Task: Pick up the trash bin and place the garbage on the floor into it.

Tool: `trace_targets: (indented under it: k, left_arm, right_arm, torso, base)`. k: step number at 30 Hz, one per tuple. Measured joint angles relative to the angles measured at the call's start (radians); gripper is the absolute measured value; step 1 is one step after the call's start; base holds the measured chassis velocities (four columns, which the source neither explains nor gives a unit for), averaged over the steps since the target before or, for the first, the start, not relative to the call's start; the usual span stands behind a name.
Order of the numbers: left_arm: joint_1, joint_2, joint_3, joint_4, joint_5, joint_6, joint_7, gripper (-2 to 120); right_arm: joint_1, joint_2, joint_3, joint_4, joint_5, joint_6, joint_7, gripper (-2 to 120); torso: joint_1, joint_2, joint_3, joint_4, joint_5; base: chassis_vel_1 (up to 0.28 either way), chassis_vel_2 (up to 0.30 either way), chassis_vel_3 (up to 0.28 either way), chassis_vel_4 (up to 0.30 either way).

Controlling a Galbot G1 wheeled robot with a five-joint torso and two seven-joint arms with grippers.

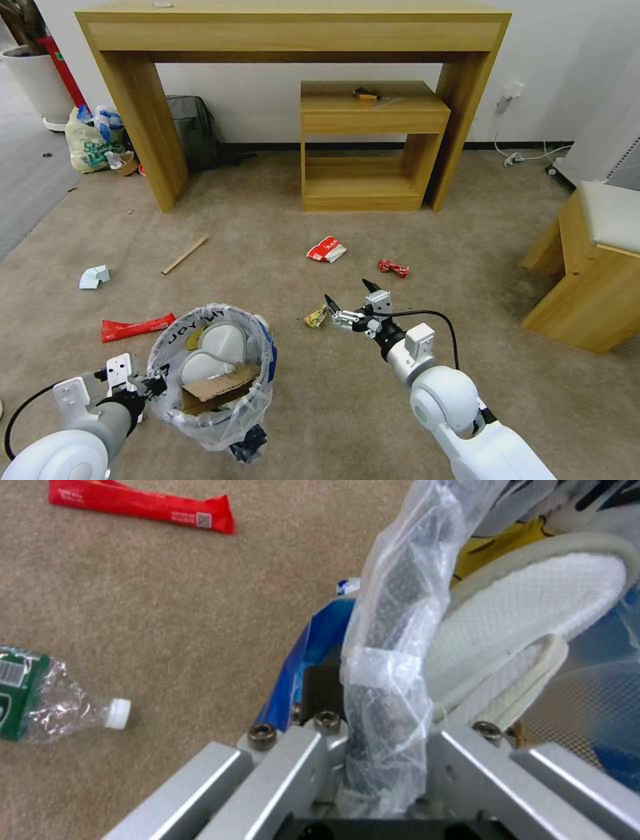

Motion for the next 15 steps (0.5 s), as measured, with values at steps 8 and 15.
trace_targets:
  k: [8, 15]
  left_arm:
    - [0.004, -0.004, -0.001, -0.004, 0.007, 0.0, 0.005, 0]
    - [0.005, -0.005, -0.003, -0.012, 0.007, 0.0, 0.006, 0]
  right_arm:
    - [-0.004, -0.001, -0.006, 0.0, -0.003, -0.003, 0.006, 100]
    - [0.003, -0.006, -0.009, -0.025, 0.015, -0.026, 0.018, 100]
  torso:
    - [0.0, 0.0, 0.0, 0.0, -0.0003]
    - [0.0, 0.0, 0.0, -0.0001, -0.0002]
  base:
    - [-0.129, 0.12, 0.125, -0.127]
    - [-0.112, 0.125, 0.116, -0.113]
